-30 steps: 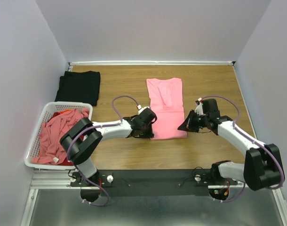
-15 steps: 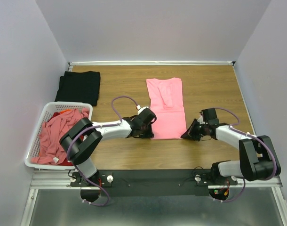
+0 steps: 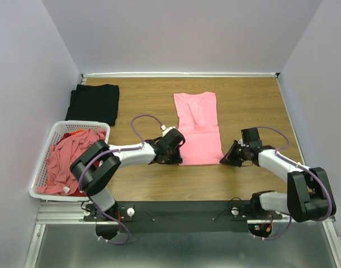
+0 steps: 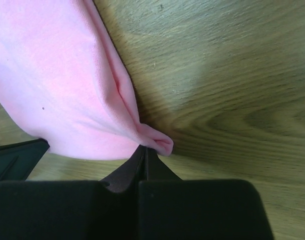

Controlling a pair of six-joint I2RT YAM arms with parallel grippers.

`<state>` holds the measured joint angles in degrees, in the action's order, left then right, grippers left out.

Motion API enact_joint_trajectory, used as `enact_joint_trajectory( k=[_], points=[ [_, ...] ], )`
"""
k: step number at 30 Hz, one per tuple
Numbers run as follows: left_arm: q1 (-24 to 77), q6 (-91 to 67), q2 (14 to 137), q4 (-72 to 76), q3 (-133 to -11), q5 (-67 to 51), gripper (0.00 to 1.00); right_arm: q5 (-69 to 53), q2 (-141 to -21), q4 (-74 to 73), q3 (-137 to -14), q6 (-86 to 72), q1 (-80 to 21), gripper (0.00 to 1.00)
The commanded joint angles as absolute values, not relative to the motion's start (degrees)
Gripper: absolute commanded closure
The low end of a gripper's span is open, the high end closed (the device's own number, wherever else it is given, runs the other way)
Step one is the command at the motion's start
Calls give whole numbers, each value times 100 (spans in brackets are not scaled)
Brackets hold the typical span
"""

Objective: Fold and stack the t-shirts
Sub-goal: Fold the tshirt

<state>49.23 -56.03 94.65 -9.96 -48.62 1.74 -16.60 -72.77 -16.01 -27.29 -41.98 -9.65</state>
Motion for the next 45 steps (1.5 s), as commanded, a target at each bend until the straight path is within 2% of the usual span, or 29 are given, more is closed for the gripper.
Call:
enact_joint_trajectory(
  k=[1,4,9,12,13,17,21,25,28,35,38,45],
  points=[
    [4878,-5590,9677,-2030,-4676,615,78,-870,-7454,-2179,-2663,-4008,-896,95],
    [4904,-5695,9502,-2284,-4781,685,77,-774,-7200,-2555,-2856,-3763,-896,94],
    [5123,-6002,9159,-3163,-5264,1019,58,-861,-6891,-3111,-3436,-3612,-931,85],
    [5282,-6240,9062,-3471,-5581,1204,48,-703,-6724,-3454,-3770,-3498,-993,73],
    [5282,-6371,9053,-3489,-5642,1230,45,-677,-6715,-3611,-3866,-3402,-1019,63],
    [5282,-6486,9228,-3594,-5792,1283,31,-309,-6968,-3980,-4350,-3033,-1124,39],
    [5291,-6583,9325,-3726,-5941,1371,25,-203,-7215,-4166,-4570,-2813,-1379,29],
    [5282,-6627,9404,-3683,-5976,1441,25,-97,-7321,-4175,-4553,-2856,-1879,26],
    [5282,-6557,9711,-3551,-6020,1363,31,-35,-7470,-4166,-4509,-2883,-2161,25],
    [5282,-6504,10247,-3489,-6100,1415,34,228,-7594,-4087,-4456,-2918,-2478,25],
    [5282,-6487,10388,-3568,-6056,1380,39,264,-7664,-4052,-4456,-3041,-2619,25],
    [5422,-6337,10477,-3586,-5827,1257,59,483,-8085,-3973,-4517,-3480,-3006,25]
  ],
)
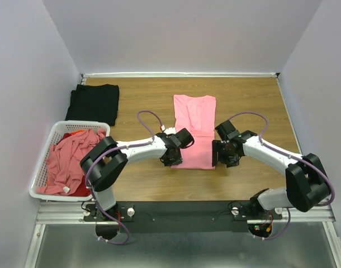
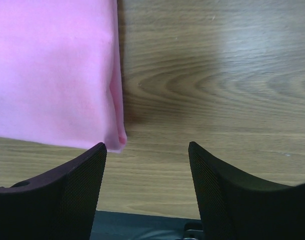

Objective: Fold and stack the t-shirts
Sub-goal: Fold the tshirt

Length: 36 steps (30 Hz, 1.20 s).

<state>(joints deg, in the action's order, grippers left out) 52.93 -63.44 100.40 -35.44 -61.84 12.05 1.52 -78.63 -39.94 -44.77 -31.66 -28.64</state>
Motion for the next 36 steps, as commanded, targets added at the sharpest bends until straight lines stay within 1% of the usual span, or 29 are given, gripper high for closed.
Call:
enact_joint_trajectory(
  k=[1,2,4,5,7,8,10,11,12,15,17,19,20,23,24,25,26,28,29,31,32,33,36],
  points=[
    [5440,-6320,10477,-3595,-5792,1257,61,501,-8190,-3973,-4526,-3567,-3023,25],
    [5449,-6293,10485,-3577,-5775,1257,67,475,-8235,-3973,-4544,-3603,-3023,25],
    [5458,-6162,10494,-3577,-5757,1283,71,457,-8314,-3946,-4622,-3734,-3119,26],
    [5458,-6135,10494,-3577,-5757,1292,76,466,-8341,-3946,-4658,-3779,-3172,26],
    [5458,-6021,10494,-3577,-5766,1318,80,466,-8376,-3955,-4728,-3936,-3269,26],
    [5458,-5994,10485,-3586,-5774,1327,85,466,-8411,-3946,-4755,-3990,-3348,27],
    [5458,-5907,10442,-3542,-5775,1318,89,544,-8455,-3955,-4764,-4112,-3410,28],
    [5458,-5880,10424,-3533,-5757,1318,94,580,-8542,-3955,-4764,-4148,-3419,28],
    [5458,-5854,10415,-3516,-5748,1318,96,632,-8595,-3955,-4755,-4157,-3445,29],
    [5458,-5748,10389,-3507,-5739,1310,100,782,-8789,-3946,-4720,-4262,-3489,31],
    [5458,-5704,10362,-3498,-5722,1310,100,931,-8938,-3903,-4658,-4359,-3551,33],
    [5458,-5652,10327,-3481,-5678,1309,100,1002,-9113,-3841,-4545,-4455,-3577,37],
    [5458,-5643,10292,-3472,-5660,1301,100,1019,-9166,-3832,-4509,-4491,-3603,41],
    [5449,-5590,10248,-3454,-5590,1301,100,1072,-9359,-3814,-4334,-4622,-3700,48],
    [5449,-5564,10231,-3454,-5581,1283,100,1064,-9404,-3814,-4185,-4658,-3718,54],
    [5449,-5555,10187,-3454,-5555,1283,100,1098,-9456,-3858,-4123,-4710,-3744,57],
    [5449,-5537,10169,-3454,-5537,1283,100,1142,-9448,-3876,-4105,-4737,-3779,64],
    [5449,-5555,10108,-3428,-5476,1283,100,1099,-9413,-3894,-4061,-4764,-3779,70],
    [5441,-5555,10064,-3393,-5415,1257,100,1073,-9422,-3911,-4061,-4764,-3779,77],
    [5440,-5555,10037,-3375,-5362,1248,100,1055,-9474,-3929,-4095,-4746,-3779,87],
    [5440,-5537,10002,-3349,-5327,1248,100,1046,-9518,-3964,-4122,-4729,-3779,96],
    [5440,-5528,9993,-3340,-5309,1248,100,1055,-9519,-3973,-4139,-4720,-3779,99],
    [5432,-5441,9958,-3375,-5300,1222,100,968,-9449,-4025,-4114,-4658,-3779,99]
  ],
)
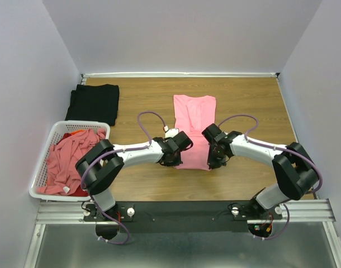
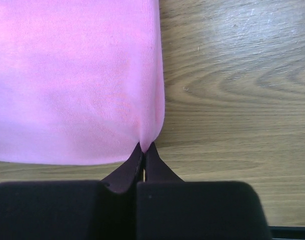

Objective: Fold and stack the t-shirts
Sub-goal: Fold the tshirt

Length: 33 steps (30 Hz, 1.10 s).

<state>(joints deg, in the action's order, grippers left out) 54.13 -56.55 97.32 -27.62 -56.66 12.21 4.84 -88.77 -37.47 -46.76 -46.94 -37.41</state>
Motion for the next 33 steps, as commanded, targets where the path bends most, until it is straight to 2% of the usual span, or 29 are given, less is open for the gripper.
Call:
enact_joint_trajectory(
  k=[1,6,12,17,23,24,26,33],
  points=[
    [5432,-5397,9932,-3410,-5300,1187,100,880,-9370,-4078,-4087,-4658,-3779,99],
    [5475,-4879,9309,-4138,-5335,765,100,308,-8597,-4964,-4139,-4483,-3858,99],
    [6265,-4939,8378,-5008,-5081,80,100,-377,-7789,-6546,-4552,-4219,-3929,99],
    [6496,-5177,7780,-4975,-4903,-712,100,-467,-7470,-7170,-5088,-4123,-3929,99],
    [5407,-4308,7936,-5440,-5991,-186,100,745,-8331,-7716,-6920,-3667,-3754,99],
    [4883,-4002,7989,-5501,-6133,-45,100,808,-8445,-7717,-7143,-3552,-3649,99],
    [4441,-3693,8190,-5520,-6597,261,100,905,-8822,-7682,-7870,-3210,-3289,99],
    [3569,-3112,8963,-5099,-7566,220,100,897,-9999,-7418,-9762,-2549,-2523,99]
  ],
)
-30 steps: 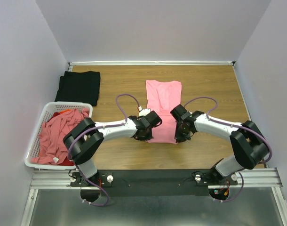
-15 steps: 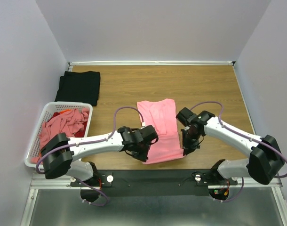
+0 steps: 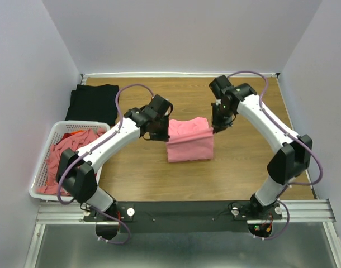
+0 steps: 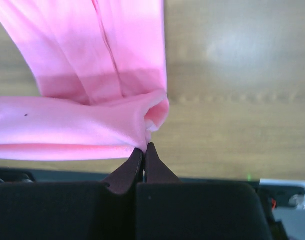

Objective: Fold and stack the t-shirts
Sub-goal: Fold the tshirt

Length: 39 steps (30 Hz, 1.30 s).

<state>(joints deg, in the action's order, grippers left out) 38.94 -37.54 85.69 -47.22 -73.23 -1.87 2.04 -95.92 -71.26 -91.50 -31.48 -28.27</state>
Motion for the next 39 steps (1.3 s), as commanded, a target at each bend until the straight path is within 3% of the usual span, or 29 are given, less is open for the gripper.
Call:
enact_joint_trajectory(
  k=[1,6,20,39],
  points=[
    [3499,-3007,9078,-5019,-7733,211,100,905,-10150,-7287,-9878,-2479,-2470,99],
    [3059,-2883,10026,-4711,-8217,211,100,861,-10880,-6619,-9984,-2224,-2329,99],
    [2707,-2971,10687,-3876,-7927,211,100,1160,-11971,-5845,-10099,-2065,-2250,99],
    [2786,-2927,10266,-3665,-8104,404,100,1661,-10688,-5845,-9212,-2487,-2224,99]
  ],
)
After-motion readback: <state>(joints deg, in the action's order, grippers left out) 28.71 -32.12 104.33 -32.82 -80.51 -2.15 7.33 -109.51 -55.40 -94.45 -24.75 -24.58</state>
